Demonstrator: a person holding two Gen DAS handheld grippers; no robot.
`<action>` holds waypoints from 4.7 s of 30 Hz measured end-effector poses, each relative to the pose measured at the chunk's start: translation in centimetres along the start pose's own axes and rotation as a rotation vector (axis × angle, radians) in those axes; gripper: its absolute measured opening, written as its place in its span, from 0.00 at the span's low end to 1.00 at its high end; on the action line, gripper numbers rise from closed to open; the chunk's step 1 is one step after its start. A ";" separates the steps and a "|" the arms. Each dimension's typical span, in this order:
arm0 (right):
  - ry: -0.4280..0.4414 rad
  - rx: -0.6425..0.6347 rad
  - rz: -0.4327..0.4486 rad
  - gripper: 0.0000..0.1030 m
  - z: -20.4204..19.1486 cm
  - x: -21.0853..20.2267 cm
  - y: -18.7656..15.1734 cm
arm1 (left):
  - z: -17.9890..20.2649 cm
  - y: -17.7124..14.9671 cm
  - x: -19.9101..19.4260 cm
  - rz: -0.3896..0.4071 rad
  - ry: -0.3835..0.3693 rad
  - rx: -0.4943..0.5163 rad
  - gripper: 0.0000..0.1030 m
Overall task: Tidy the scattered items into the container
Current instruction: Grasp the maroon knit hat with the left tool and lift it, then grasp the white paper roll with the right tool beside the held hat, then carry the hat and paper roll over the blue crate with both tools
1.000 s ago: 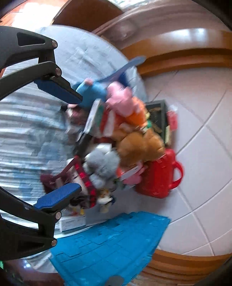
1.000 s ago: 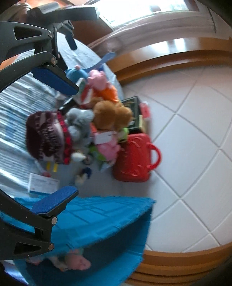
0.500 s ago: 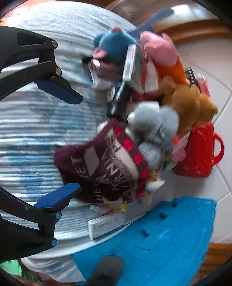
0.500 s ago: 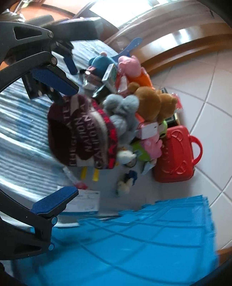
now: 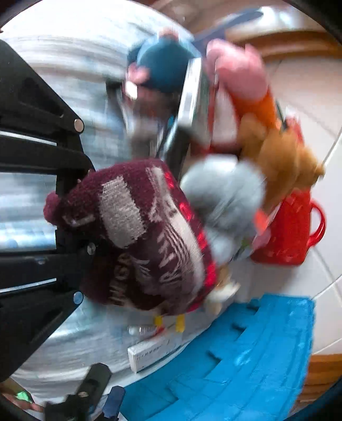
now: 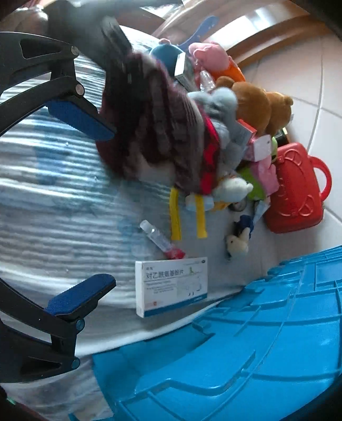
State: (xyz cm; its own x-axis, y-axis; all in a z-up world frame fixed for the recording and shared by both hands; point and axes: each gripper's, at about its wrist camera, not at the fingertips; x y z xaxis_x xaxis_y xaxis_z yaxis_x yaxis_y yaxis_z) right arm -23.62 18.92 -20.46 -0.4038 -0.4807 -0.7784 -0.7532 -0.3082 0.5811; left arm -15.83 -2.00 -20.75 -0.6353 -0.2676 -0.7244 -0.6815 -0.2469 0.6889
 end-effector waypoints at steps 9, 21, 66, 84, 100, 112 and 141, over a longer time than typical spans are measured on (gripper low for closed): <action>0.063 -0.075 -0.079 0.53 -5.3 1.6 1.1 | -12.1 0.7 -3.5 -0.031 0.263 -0.132 0.12; 0.226 -0.264 -0.144 0.65 -14.0 6.9 1.8 | -14.6 -2.5 -3.3 -0.107 0.325 -0.228 0.12; 0.437 -0.684 -0.220 0.59 -20.0 12.9 -2.9 | -10.7 -7.9 1.4 -0.161 0.327 -0.431 0.12; 0.367 -0.617 -0.006 0.44 -18.9 0.6 2.8 | -10.1 2.0 -8.9 0.119 0.248 -0.243 0.10; 0.113 -0.461 0.365 0.44 -17.0 -16.3 11.4 | -3.5 12.3 -19.0 0.421 0.032 -0.053 0.10; -0.172 -0.316 0.535 0.44 -0.2 -27.7 18.6 | 15.7 22.5 -21.1 0.539 -0.219 0.078 0.10; -0.244 -0.275 -0.266 0.44 33.0 -9.1 26.9 | 46.7 24.4 3.7 -0.497 -0.132 0.210 0.10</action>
State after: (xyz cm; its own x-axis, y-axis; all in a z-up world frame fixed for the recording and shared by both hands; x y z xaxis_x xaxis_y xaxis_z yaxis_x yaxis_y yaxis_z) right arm -57.34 42.08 -5.63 -0.3504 -0.1576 -0.9233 -0.6947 -0.6175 0.3690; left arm -51.77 34.51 -7.79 -0.2499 -0.0438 -0.9673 -0.9600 -0.1186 0.2534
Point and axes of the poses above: each gripper's, at about its wrist camera, not at the fingertips, and x roughly the way its jaws point, z to its right, y to its top, and after that the axes turned 3 degrees about y, right-handed
